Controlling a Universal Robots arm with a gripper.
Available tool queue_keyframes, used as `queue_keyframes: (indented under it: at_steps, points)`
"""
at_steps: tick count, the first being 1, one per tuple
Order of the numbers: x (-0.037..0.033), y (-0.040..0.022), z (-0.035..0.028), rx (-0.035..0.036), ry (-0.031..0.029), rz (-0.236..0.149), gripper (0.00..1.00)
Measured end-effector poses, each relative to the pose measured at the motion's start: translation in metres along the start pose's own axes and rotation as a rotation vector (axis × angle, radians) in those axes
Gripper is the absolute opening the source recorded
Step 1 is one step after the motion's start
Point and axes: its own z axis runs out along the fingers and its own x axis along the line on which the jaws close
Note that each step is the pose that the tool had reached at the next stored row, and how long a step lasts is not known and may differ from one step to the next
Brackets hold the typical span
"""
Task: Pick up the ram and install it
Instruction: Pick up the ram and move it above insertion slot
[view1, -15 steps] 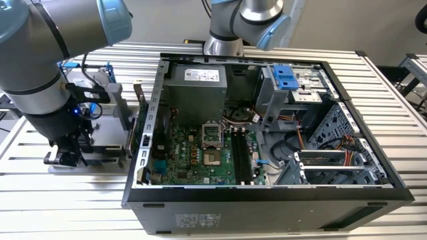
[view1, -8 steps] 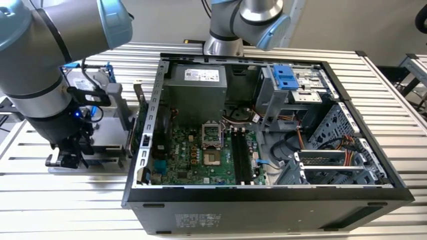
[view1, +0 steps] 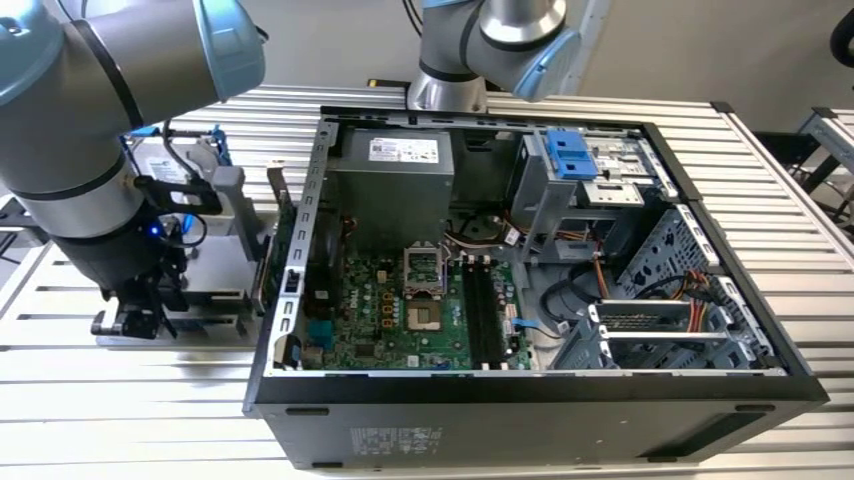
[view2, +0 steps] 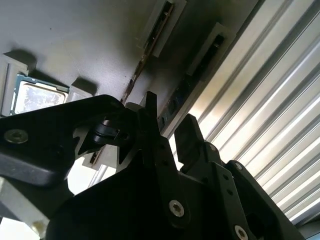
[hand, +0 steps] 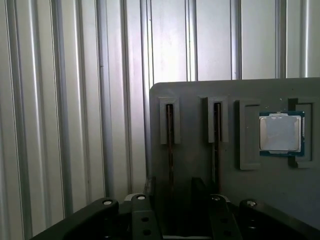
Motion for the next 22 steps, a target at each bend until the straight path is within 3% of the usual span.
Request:
queue_keyframes:
  at_steps: [4, 5, 22]
  points:
    - [0.0001, 0.0, 0.0001, 0.0, 0.0001, 0.0, 1.0]
    - [0.0002, 0.0, 0.0001, -0.0001, 0.0001, 0.0, 0.0]
    - [0.001, 0.0, 0.0003, 0.0, 0.0001, -0.008, 0.0]
